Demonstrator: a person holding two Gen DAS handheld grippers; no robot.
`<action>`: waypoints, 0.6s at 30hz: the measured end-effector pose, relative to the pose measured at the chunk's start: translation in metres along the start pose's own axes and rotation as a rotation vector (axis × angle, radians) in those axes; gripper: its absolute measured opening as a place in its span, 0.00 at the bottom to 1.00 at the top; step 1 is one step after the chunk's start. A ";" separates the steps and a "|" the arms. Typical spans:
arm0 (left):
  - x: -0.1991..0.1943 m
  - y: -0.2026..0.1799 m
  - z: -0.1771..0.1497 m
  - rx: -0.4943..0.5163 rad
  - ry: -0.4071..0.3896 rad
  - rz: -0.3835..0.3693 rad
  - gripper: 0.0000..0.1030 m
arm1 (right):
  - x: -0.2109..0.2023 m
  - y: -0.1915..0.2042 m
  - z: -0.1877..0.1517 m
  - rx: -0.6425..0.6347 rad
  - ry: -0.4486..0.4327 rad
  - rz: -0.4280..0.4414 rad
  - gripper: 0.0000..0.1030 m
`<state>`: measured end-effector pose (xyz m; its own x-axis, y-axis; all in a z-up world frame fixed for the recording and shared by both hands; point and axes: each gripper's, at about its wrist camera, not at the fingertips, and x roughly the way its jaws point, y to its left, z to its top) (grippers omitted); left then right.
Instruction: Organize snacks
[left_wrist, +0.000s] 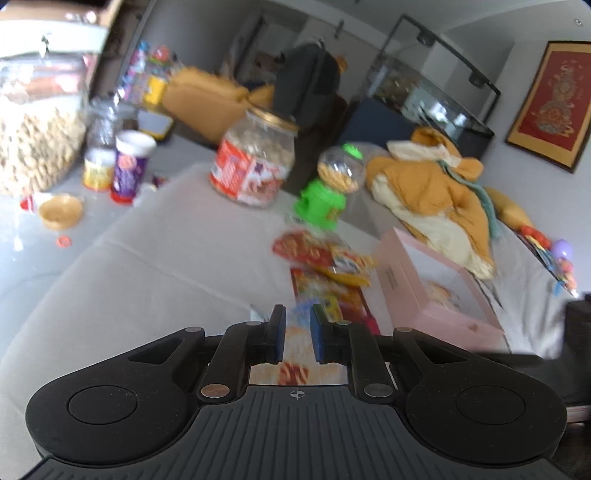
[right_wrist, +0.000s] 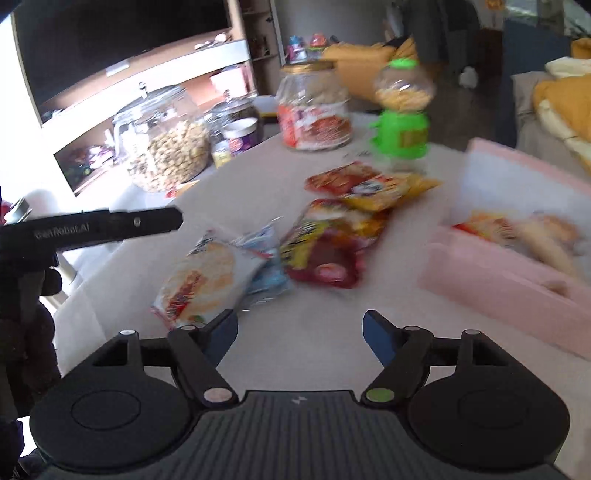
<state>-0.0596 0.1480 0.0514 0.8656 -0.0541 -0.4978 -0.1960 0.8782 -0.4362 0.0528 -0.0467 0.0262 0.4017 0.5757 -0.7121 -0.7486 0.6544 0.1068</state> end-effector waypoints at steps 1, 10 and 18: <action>-0.002 0.000 -0.002 0.011 0.015 -0.011 0.17 | 0.008 0.007 0.001 -0.024 -0.004 -0.026 0.73; -0.007 0.034 -0.007 -0.026 -0.011 0.023 0.19 | 0.022 0.001 -0.016 0.027 -0.031 -0.055 0.73; 0.023 0.077 -0.027 -0.285 0.089 -0.199 0.23 | 0.020 0.009 -0.013 0.079 -0.051 -0.001 0.72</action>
<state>-0.0669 0.2009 -0.0143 0.8586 -0.2632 -0.4400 -0.1589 0.6794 -0.7164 0.0466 -0.0356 0.0039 0.4302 0.5981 -0.6761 -0.7049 0.6905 0.1624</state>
